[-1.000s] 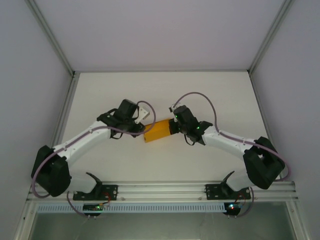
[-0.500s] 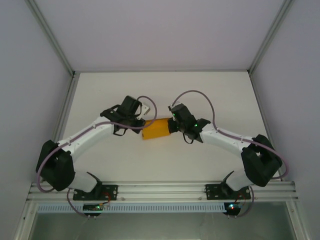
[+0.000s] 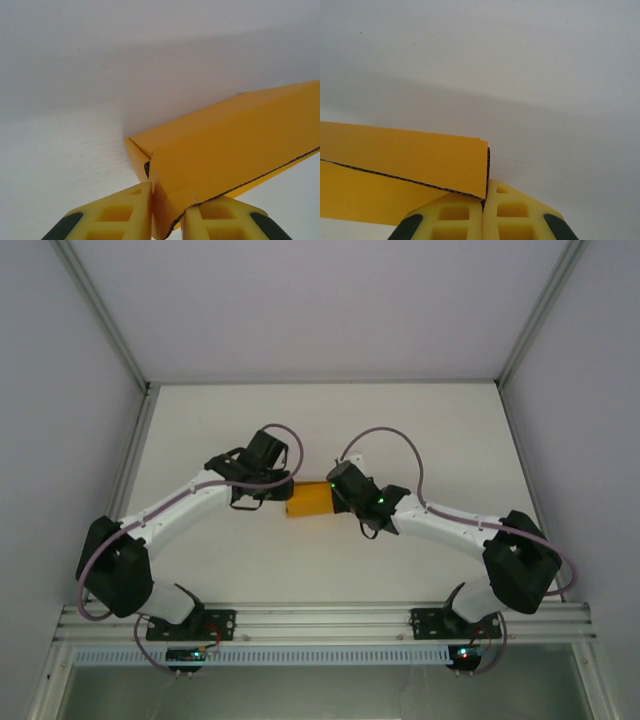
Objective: Assemble paper box
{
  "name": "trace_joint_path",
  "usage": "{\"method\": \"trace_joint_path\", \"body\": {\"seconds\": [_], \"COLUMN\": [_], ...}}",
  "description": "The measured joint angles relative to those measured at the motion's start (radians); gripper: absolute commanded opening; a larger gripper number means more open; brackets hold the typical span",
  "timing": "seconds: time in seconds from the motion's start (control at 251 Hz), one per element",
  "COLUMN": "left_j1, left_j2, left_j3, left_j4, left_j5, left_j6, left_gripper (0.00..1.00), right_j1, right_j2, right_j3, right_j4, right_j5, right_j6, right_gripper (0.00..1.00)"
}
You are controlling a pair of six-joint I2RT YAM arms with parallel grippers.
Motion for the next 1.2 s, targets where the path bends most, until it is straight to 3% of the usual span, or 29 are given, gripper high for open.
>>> {"method": "trace_joint_path", "body": {"seconds": [0.255, 0.427, 0.627, 1.201], "left_j1": [0.120, 0.141, 0.127, 0.070], "left_j2": [0.000, 0.000, 0.000, 0.035], "left_j3": [-0.031, -0.032, -0.032, 0.045], "left_j4": [0.030, 0.026, 0.014, -0.105], "left_j5": [0.229, 0.278, 0.229, 0.030], "left_j6": [-0.151, -0.219, -0.214, -0.008], "left_gripper": [0.18, 0.18, 0.18, 0.11], "right_j1": [0.019, 0.029, 0.031, 0.041], "right_j2": [0.005, 0.005, 0.005, 0.023], "right_j3": [-0.001, -0.001, -0.006, 0.006], "right_j4": [0.011, 0.013, 0.024, 0.029], "right_j5": [0.005, 0.008, 0.008, 0.011], "right_j6": [0.006, 0.009, 0.009, 0.008], "right_gripper": [0.00, 0.00, 0.00, 0.00]}}
